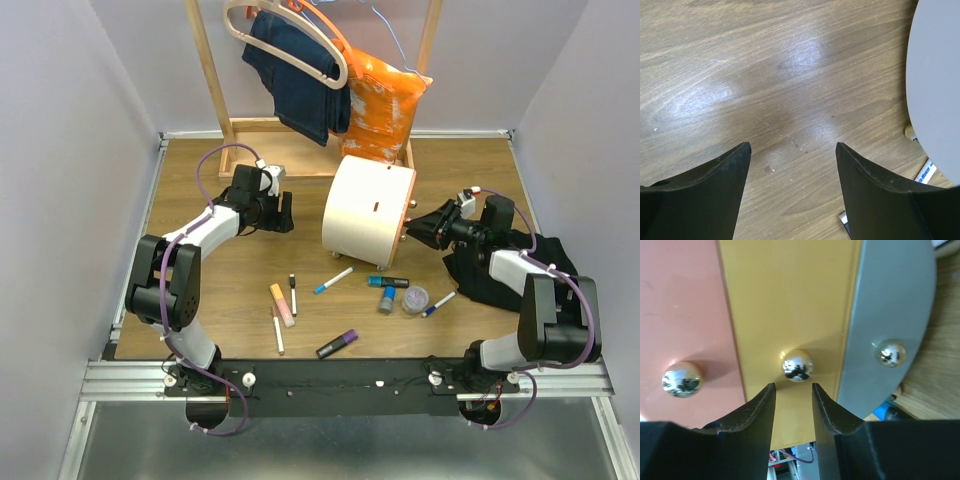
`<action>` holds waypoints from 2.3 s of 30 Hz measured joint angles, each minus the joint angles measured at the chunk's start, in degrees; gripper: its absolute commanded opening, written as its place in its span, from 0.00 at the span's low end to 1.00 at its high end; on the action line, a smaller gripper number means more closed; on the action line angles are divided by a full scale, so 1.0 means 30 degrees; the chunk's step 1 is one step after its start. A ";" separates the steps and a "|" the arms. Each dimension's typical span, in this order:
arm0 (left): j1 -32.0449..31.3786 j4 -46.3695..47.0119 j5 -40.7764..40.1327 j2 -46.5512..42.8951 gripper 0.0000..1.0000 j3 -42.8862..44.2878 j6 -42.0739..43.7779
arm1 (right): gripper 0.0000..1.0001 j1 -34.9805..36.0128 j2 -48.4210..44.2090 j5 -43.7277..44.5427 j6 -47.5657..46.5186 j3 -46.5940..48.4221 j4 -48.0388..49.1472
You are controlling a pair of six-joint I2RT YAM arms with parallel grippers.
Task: Sort the stationery into containers
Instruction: Open the drawer in the storage box.
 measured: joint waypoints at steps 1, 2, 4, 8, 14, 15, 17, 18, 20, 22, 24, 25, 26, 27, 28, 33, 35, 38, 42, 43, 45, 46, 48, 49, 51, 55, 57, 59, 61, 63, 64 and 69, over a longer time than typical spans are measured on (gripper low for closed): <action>0.0007 0.0007 0.0000 0.0000 0.78 -0.0007 -0.0015 | 0.45 0.0000 0.0000 0.0117 -0.0219 0.0015 -0.0321; 0.0022 0.0007 0.0015 0.0000 0.78 -0.0022 -0.0051 | 0.45 0.0000 0.0000 0.0211 -0.0415 0.0015 -0.0561; 0.0029 0.0015 0.0080 0.0000 0.78 -0.0058 -0.0124 | 0.45 0.0000 0.0000 0.0350 -0.0692 0.0015 -0.0852; 0.0029 0.0029 0.0146 0.0000 0.78 -0.0066 -0.0160 | 0.45 0.0000 0.0000 0.0641 -0.0867 0.0015 -0.0940; 0.0029 0.0182 0.0291 -0.0029 0.78 -0.0350 -0.0175 | 0.44 0.0000 0.0197 0.0860 -0.0809 0.0015 -0.0750; 0.0029 0.0189 0.0342 -0.0044 0.78 -0.0437 -0.0182 | 0.44 0.0000 0.0291 0.0845 -0.0772 0.0015 -0.0678; 0.0029 0.0189 0.0430 -0.0066 0.78 -0.0561 -0.0211 | 0.43 0.0000 0.0401 0.0823 -0.0648 0.0022 -0.0495; 0.0029 0.0204 0.0459 -0.0073 0.78 -0.0597 -0.0226 | 0.43 0.0000 0.0430 0.0794 -0.0568 0.0022 -0.0342; 0.0029 0.0270 0.0539 -0.0073 0.78 -0.0648 -0.0233 | 0.42 0.0000 0.0459 0.0765 -0.0408 0.0022 -0.0117; 0.0029 0.0291 0.0612 -0.0073 0.78 -0.0685 -0.0270 | 0.41 0.0000 0.0495 0.0772 -0.0124 0.0015 0.0277; 0.0029 0.0306 0.0678 -0.0073 0.78 -0.0685 -0.0299 | 0.41 0.0000 0.0495 0.0780 0.0211 0.0015 0.0801; 0.0029 0.0313 0.0721 -0.0073 0.78 -0.0685 -0.0313 | 0.41 0.0000 0.0495 0.0780 0.0364 0.0007 0.1056; 0.0029 0.0321 0.0743 -0.0073 0.78 -0.0685 -0.0321 | 0.41 0.0000 0.0495 0.0787 0.0430 0.0007 0.1202; 0.0029 0.0335 0.0801 -0.0073 0.78 -0.0685 -0.0357 | 0.41 0.0000 0.0495 0.0794 0.0495 0.0007 0.1231; 0.0029 0.0342 0.0860 -0.0073 0.78 -0.0685 -0.0372 | 0.41 0.0000 0.0495 0.0823 0.0546 -0.0029 0.1260; 0.0029 0.0430 0.0969 -0.0073 0.78 -0.0685 -0.0488 | 0.38 0.0000 0.0503 0.0962 0.0605 -0.0102 0.1443; 0.0029 0.0444 0.1013 -0.0073 0.78 -0.0685 -0.0510 | 0.37 0.0000 0.0525 0.1064 0.0561 -0.0102 0.1443; 0.0029 0.0466 0.1035 -0.0073 0.78 -0.0685 -0.0525 | 0.38 0.0000 0.0568 0.1144 0.0576 -0.0131 0.1472; 0.0029 0.0576 0.1078 -0.0073 0.78 -0.0685 -0.0532 | 0.31 0.0000 0.0576 0.1268 0.0641 -0.0153 0.1559; 0.0029 0.0576 0.1078 -0.0073 0.78 -0.0685 -0.0539 | 0.29 0.0000 0.0590 0.1304 0.0634 -0.0153 0.1581; 0.0029 0.0576 0.1078 -0.0073 0.78 -0.0685 -0.0539 | 0.28 0.0000 0.0605 0.1333 0.0627 -0.0153 0.1588; 0.0029 0.0576 0.1086 -0.0073 0.78 -0.0685 -0.0539 | 0.28 -0.0007 0.0605 0.1341 0.0561 -0.0153 0.1574; 0.0029 0.0576 0.1086 -0.0073 0.78 -0.0685 -0.0532 | 0.28 -0.0073 0.0583 0.1333 0.0357 -0.0146 0.1406; 0.0029 0.0568 0.1086 -0.0073 0.78 -0.0685 -0.0539 | 0.28 -0.0146 0.0452 0.1333 0.0102 -0.0131 0.1086; 0.0029 0.0576 0.1093 -0.0073 0.78 -0.0692 -0.0539 | 0.27 -0.0321 -0.0029 0.1384 -0.0393 -0.0138 0.0299; 0.0029 0.0612 0.1122 -0.0073 0.78 -0.0743 -0.0568 | 0.27 -0.1035 -0.0991 0.1421 -0.1341 -0.0146 -0.1290; 0.0029 0.0678 0.1231 -0.0073 0.78 -0.0772 -0.0597 | 0.27 -0.1392 -0.1421 0.1421 -0.1814 -0.0153 -0.2076; 0.0029 0.0721 0.1355 -0.0073 0.78 -0.0787 -0.0612 | 0.27 -0.1719 -0.1719 0.1413 -0.2244 -0.0175 -0.2652; 0.0029 0.0736 0.1406 -0.0073 0.78 -0.0809 -0.0634 | 0.27 -0.2113 -0.2011 0.1392 -0.2696 -0.0175 -0.3366; 0.0029 0.0743 0.1435 -0.0102 0.78 -0.0852 -0.0656 | 0.27 -0.2572 -0.2317 0.1326 -0.3220 -0.0168 -0.4036; 0.0029 0.0794 0.1435 -0.0168 0.78 -0.0940 -0.0663 | 0.27 -0.2958 -0.2557 0.1202 -0.3636 -0.0168 -0.4590; 0.0029 0.0845 0.1443 -0.0525 0.78 -0.1246 -0.0736 | 0.27 -0.4087 -0.3133 0.0736 -0.5275 0.0189 -0.6827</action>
